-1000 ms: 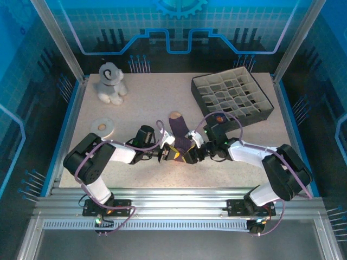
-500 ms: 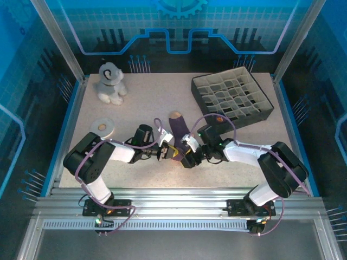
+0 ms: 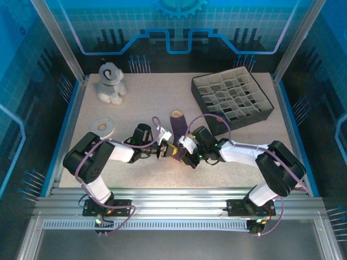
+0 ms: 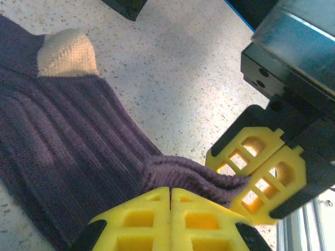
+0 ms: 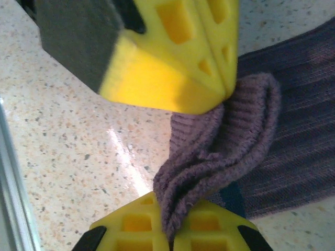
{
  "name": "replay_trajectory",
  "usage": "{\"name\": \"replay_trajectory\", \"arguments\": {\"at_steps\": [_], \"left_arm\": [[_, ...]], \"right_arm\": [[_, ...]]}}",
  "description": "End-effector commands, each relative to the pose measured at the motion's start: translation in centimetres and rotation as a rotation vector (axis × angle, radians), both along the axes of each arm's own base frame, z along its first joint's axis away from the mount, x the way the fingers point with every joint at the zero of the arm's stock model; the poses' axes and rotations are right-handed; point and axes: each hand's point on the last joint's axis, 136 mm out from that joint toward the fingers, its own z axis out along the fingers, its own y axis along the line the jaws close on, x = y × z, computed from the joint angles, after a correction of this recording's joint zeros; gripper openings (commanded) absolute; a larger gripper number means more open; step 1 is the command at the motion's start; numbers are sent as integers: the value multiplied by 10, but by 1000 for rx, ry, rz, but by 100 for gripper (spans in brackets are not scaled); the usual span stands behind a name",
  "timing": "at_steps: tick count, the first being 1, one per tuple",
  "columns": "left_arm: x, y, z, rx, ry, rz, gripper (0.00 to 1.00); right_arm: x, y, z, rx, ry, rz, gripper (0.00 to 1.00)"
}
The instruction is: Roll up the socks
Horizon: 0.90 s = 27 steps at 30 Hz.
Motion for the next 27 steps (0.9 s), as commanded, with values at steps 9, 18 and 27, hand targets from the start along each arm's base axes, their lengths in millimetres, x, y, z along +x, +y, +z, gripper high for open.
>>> {"name": "replay_trajectory", "arguments": {"at_steps": [9,18,27], "left_arm": [[-14,14,39,-100,-305,-64,41],[-32,16,30,4,-417,-215,55],[-31,2,18,72,-455,-308,56]], "right_arm": [[-7,-5,10,-25,-89,62,0],[-15,0,13,8,-68,110,0],[-21,2,13,27,-45,138,0]]}}
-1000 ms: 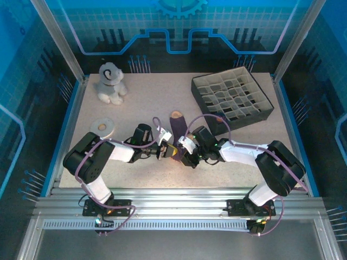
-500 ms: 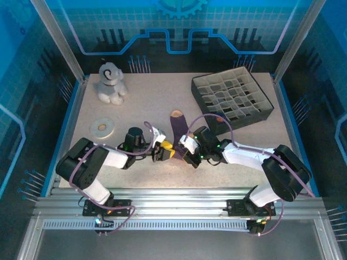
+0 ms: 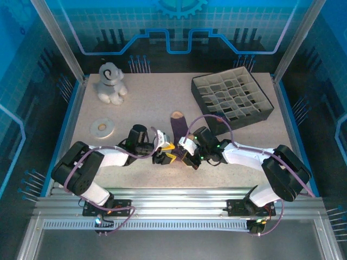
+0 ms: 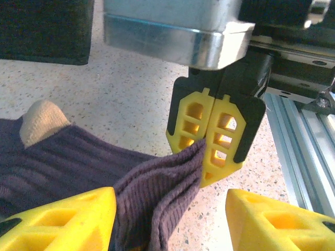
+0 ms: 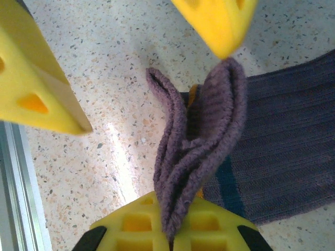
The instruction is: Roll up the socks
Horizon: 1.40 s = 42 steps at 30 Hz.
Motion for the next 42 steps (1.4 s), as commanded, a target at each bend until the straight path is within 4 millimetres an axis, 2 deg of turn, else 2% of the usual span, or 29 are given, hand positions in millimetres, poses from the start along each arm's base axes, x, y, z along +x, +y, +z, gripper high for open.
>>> {"name": "replay_trajectory", "arguments": {"at_steps": [1,7,8,9,10,13,21,24,25,26,28,31,33,38,42], "left_arm": [[-4,-2,-9,49,-31,-64,56],[-4,-5,-14,89,-58,-66,60],[-4,-6,-15,100,-69,-68,64],[-4,-6,-15,110,-76,-70,97],[-5,-8,-14,121,-84,-77,99],[-5,-8,-9,148,-99,-84,99],[0,-7,34,161,-124,-52,99],[19,0,45,196,-78,86,99],[18,0,51,196,-63,86,99],[8,0,53,196,-65,30,99],[-7,2,52,201,-68,-30,99],[-6,14,36,253,-76,31,99],[-11,18,33,273,-80,24,99],[-30,25,22,323,-212,-94,98],[-22,29,12,384,-309,-91,88]], "right_arm": [[-11,1,1,12,22,40,0],[-11,2,-6,-7,55,36,0],[-11,2,-7,-8,62,38,0],[-12,2,-8,-9,65,40,0],[-12,2,-8,-9,68,39,0],[-13,2,-8,-5,65,38,0],[-11,-1,-5,1,46,25,0],[-9,0,-2,6,27,29,0],[-9,1,-1,6,19,34,0],[-9,1,1,9,11,40,0],[-7,3,4,11,-8,49,0],[-6,6,10,7,-44,74,0],[-6,7,12,4,-68,88,0],[-10,12,12,-10,-110,126,0],[-14,15,10,-22,-132,150,0]]}}
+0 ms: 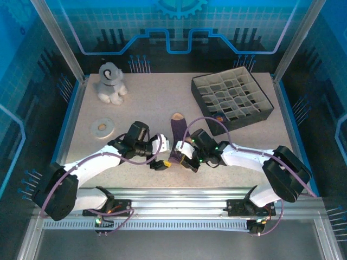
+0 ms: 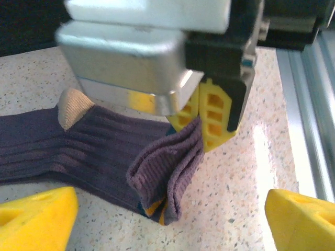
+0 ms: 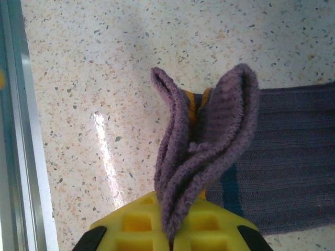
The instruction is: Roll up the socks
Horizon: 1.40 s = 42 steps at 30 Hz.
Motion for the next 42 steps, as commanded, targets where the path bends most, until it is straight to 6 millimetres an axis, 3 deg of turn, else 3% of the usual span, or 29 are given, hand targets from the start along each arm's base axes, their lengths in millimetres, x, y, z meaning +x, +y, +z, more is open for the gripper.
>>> {"name": "replay_trajectory", "arguments": {"at_steps": [1,14,21,33,42], "left_arm": [[4,6,-8,65,-111,-39,87],[4,-11,-35,110,-96,-138,82],[8,-19,-33,102,-84,-155,70],[8,-27,-13,-3,-105,-120,70],[10,-32,-2,-33,-106,-134,65]], "right_arm": [[-2,7,10,9,-63,47,0],[-5,7,10,17,-84,57,0],[-5,7,8,17,-82,52,0],[8,-14,28,168,-32,-49,0],[6,-15,32,199,-8,-38,0]]}}
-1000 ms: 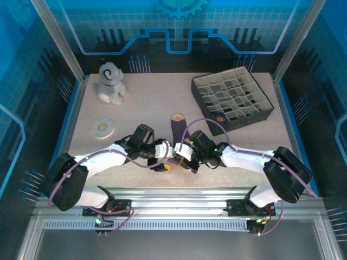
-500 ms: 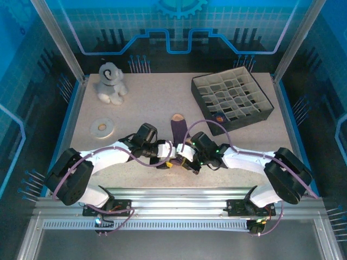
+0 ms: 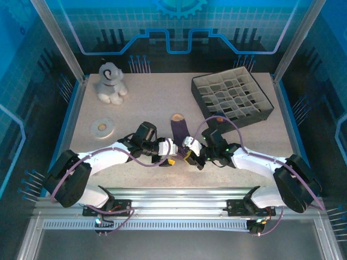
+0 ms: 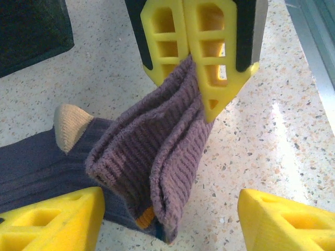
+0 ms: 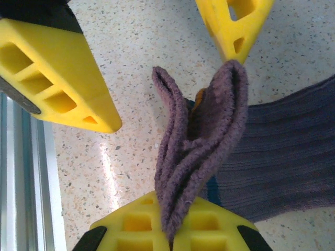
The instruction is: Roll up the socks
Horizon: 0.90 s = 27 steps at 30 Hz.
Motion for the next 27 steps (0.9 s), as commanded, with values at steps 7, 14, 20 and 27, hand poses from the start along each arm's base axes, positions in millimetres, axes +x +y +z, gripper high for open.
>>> {"name": "replay_trajectory", "arguments": {"at_steps": [7,14,20,27], "left_arm": [[6,-13,21,-74,-14,-18,64],[11,-11,24,-76,-26,2,71],[6,-14,23,-86,6,-28,66],[3,-18,25,-100,44,-50,44]], "right_arm": [[-6,3,7,48,18,27,0],[-6,3,5,48,28,31,0],[-7,3,5,50,27,32,0],[-3,1,4,49,34,12,0]]}}
